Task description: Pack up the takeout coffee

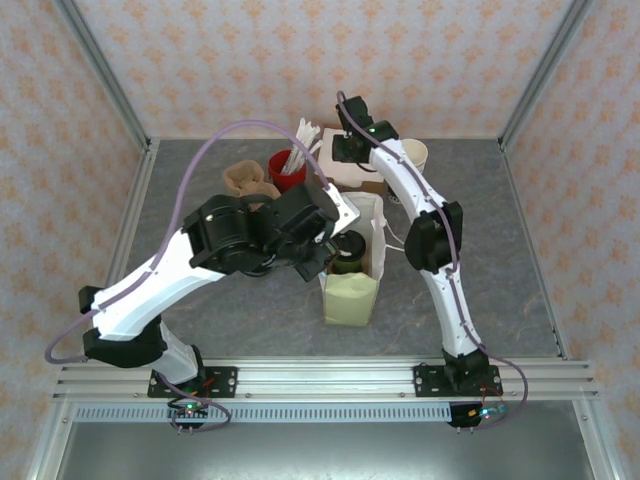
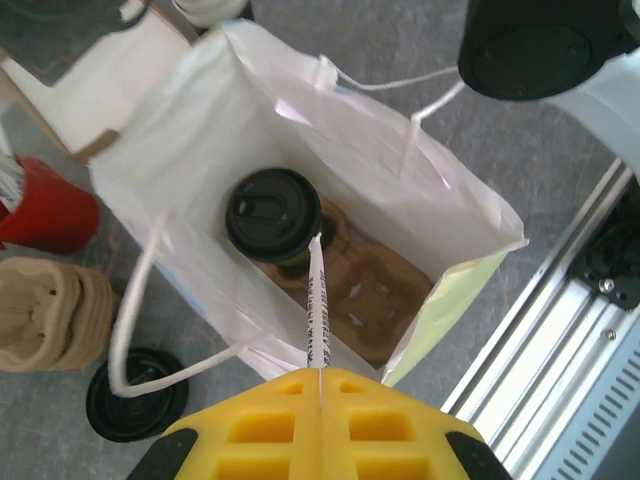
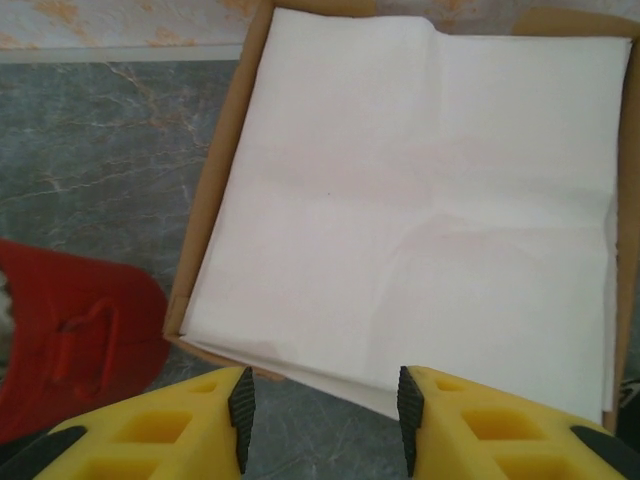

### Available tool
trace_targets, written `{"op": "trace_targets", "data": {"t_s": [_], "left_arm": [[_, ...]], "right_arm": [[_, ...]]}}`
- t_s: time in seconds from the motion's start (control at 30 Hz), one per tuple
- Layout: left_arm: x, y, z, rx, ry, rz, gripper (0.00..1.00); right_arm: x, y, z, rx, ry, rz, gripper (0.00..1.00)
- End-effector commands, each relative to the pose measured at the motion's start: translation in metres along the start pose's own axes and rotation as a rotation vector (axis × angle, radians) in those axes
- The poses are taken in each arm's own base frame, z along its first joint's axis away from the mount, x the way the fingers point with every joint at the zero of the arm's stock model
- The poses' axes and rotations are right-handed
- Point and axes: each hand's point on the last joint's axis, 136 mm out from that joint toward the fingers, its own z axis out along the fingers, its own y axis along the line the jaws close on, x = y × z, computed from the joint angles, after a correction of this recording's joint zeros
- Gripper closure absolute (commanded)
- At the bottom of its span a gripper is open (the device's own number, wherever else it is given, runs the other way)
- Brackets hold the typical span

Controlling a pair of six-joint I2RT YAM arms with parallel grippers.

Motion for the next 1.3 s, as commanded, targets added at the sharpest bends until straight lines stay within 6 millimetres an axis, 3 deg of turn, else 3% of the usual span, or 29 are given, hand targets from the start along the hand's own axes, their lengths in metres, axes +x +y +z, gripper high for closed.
{"op": "trace_targets", "data": {"t_s": [0.0,0.1,0.3,0.47,0.6,0.67,0.8,1.0,1.27], "left_arm": [[0.015,-0.007,0.006,0.025,0.079,0.04,0.94],[0.013,-0.007,0.012,0.029,0.085,0.031,0.91],[0.001,0.01,0.012,-0.016,0.049,-0.061,0.51],[-0.003,0.044,0.01,-0.152,-0.005,-0.207,0.37],[0.0,0.071,0.016,-0.277,-0.04,-0.341,0.34],[-0.001,0.075,0.019,-0.3,-0.062,-0.378,0.32],[-0.001,0.078,0.031,-0.329,-0.061,-0.422,0.25],[0.001,0.076,0.057,-0.349,-0.021,-0.432,0.25],[0.02,0.077,0.086,-0.379,0.06,-0.452,0.34]], "right_arm": [[-0.017,-0.003,0.005,0.033,-0.073,-0.007,0.56],[-0.019,-0.005,0.014,0.052,-0.09,-0.009,0.56],[-0.021,-0.006,0.024,0.065,-0.099,-0.014,0.55],[-0.021,-0.007,0.022,0.069,-0.1,-0.014,0.54],[-0.022,-0.005,0.019,0.064,-0.098,-0.01,0.54],[-0.02,-0.006,0.018,0.065,-0.092,-0.007,0.54],[-0.02,-0.005,0.015,0.06,-0.088,-0.004,0.54],[-0.023,-0.002,0.006,0.056,-0.098,-0.004,0.54],[-0.026,-0.001,-0.002,0.048,-0.104,-0.005,0.54]]}}
